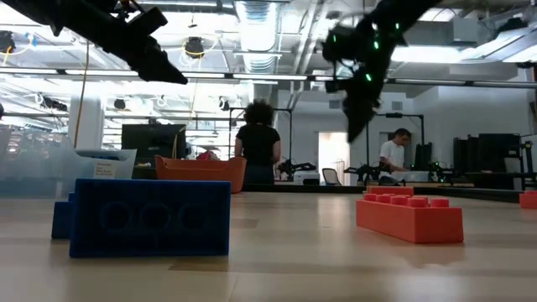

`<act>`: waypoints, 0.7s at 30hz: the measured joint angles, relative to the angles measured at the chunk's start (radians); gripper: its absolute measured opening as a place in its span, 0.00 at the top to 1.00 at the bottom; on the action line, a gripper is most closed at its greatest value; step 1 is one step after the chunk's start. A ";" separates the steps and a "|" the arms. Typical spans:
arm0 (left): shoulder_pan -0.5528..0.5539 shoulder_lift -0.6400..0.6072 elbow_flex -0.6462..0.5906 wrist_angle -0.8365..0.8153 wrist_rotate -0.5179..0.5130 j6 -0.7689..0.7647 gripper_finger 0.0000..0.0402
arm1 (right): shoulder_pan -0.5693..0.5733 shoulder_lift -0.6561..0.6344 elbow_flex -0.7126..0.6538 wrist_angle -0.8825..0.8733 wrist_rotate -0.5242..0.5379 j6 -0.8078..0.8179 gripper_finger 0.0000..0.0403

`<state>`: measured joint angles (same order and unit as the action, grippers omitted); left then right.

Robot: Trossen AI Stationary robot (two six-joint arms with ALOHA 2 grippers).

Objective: Sort blocks
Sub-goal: Put the wooden brown block into the bottom transparent bin

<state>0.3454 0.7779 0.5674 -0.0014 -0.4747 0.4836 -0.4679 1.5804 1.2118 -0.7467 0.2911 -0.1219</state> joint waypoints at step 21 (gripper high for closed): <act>0.001 0.009 0.049 -0.094 0.051 -0.050 0.52 | -0.248 0.242 -0.048 -0.038 -0.004 -0.407 0.50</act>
<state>0.3466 0.7872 0.6159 -0.0957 -0.4240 0.4336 -0.7154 1.8219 1.1633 -0.7850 0.2875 -0.5292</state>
